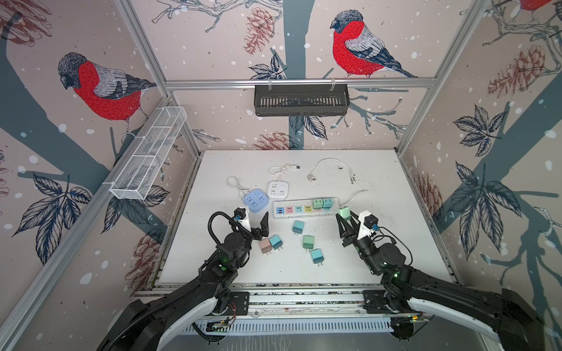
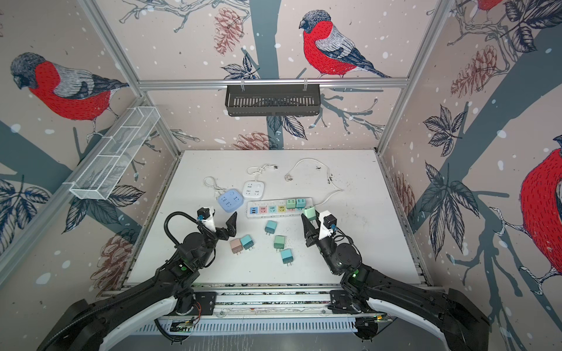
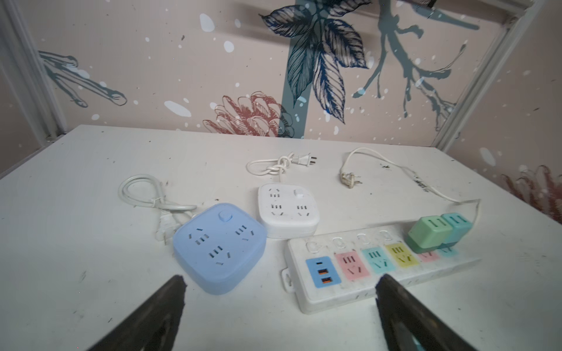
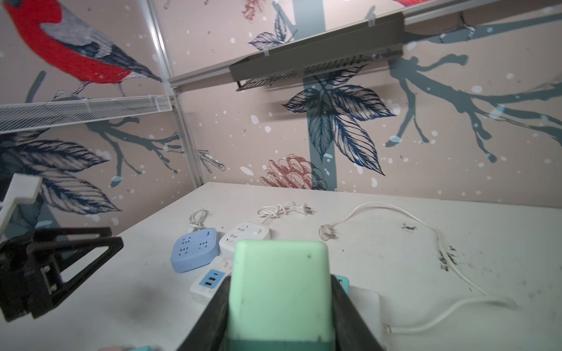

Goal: Insert the plug
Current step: 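Carry the green plug toward the left gripper while left reaches to meet it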

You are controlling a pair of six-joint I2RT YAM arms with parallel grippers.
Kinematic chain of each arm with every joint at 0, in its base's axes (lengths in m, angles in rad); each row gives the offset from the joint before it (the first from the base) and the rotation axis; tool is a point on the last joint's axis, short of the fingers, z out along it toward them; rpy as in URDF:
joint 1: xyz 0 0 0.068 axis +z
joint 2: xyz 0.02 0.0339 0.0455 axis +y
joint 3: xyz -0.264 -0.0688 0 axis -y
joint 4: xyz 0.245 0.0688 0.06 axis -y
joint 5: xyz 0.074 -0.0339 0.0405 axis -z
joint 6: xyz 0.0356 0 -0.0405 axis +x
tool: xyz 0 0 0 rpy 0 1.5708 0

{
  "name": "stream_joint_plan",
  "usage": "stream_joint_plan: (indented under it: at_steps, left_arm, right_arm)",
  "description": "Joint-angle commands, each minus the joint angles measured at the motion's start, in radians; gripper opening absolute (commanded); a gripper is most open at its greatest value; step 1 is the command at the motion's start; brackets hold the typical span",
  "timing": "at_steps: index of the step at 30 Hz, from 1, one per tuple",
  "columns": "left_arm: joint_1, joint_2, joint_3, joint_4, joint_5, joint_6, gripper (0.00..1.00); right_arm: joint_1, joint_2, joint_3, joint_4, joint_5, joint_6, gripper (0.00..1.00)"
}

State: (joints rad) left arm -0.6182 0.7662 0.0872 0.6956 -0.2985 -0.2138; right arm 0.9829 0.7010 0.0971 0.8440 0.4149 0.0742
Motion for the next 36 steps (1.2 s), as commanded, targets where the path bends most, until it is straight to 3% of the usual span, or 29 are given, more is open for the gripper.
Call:
stream_joint_plan:
  at_steps: [1, 9, 19, 29, 36]
  left_arm:
    - [0.002, -0.069, 0.021, -0.031, 0.190, -0.043, 0.97]
    - [0.001, -0.227, 0.068, -0.142, 0.410, -0.097, 0.89]
    - [-0.003, -0.185, 0.116, -0.153, 0.687, -0.167, 0.86]
    - [-0.165, -0.001, 0.196, -0.167, 0.687, -0.125, 0.85]
    - [-0.183, 0.112, 0.221, -0.116, 0.704, -0.134, 0.84]
  right_arm:
    - [0.001, 0.011, -0.008, 0.131, -0.163, -0.166, 0.04]
    - [0.002, 0.041, -0.033, 0.121, -0.397, -0.423, 0.04]
    - [0.008, 0.150, -0.057, 0.225, -0.512, -0.615, 0.05]
    - [0.011, 0.336, -0.017, 0.336, -0.567, -0.685, 0.04]
    - [0.013, 0.370, -0.021, 0.384, -0.581, -0.715, 0.04]
